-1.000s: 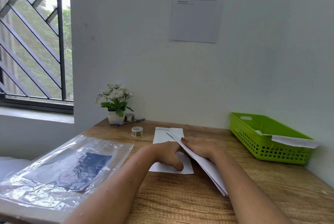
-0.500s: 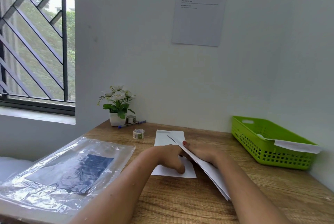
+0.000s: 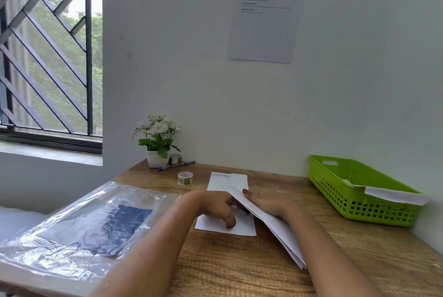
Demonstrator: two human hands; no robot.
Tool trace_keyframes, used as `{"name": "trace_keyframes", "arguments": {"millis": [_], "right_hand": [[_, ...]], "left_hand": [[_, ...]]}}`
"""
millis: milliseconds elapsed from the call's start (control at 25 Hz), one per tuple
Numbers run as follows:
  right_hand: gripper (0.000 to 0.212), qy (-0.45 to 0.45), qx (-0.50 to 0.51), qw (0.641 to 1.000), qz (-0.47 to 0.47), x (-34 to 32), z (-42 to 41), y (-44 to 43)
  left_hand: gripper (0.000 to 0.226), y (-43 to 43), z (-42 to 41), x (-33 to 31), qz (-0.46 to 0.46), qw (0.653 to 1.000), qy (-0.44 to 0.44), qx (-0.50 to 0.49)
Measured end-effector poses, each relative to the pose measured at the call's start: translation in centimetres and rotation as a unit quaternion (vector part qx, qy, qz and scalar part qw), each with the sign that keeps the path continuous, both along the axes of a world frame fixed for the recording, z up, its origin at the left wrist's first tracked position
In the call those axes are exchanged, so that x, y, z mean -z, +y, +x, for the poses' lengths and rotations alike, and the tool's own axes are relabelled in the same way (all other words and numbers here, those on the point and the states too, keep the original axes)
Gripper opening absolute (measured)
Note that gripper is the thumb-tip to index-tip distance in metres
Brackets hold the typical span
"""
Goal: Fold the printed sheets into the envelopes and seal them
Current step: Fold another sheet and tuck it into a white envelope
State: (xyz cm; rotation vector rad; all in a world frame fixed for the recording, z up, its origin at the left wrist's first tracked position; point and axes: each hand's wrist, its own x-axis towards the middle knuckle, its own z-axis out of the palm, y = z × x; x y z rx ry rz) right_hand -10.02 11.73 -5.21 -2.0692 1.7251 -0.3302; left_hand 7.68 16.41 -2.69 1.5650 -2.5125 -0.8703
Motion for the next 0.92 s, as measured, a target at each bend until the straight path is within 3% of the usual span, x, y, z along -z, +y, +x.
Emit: {"name": "trace_keyframes", "arguments": {"millis": [480, 640, 920], "right_hand": [[0.058, 0.021, -0.013, 1.000, -0.015, -0.8, 0.2, 1.1], [0.054, -0.024, -0.016, 1.000, -0.003, -1.2, 0.5, 1.8], [0.050, -0.093, -0.046, 0.995, 0.007, -1.2, 0.9, 2.0]], "left_hand": [[0.051, 0.0, -0.1, 0.8, -0.097, 0.995, 0.001, -0.021], [0.056, -0.3, -0.3, 1.7, -0.102, 0.993, -0.029, -0.058], [0.046, -1.4, 0.5, 2.7, -0.197, 0.973, -0.069, -0.103]]}}
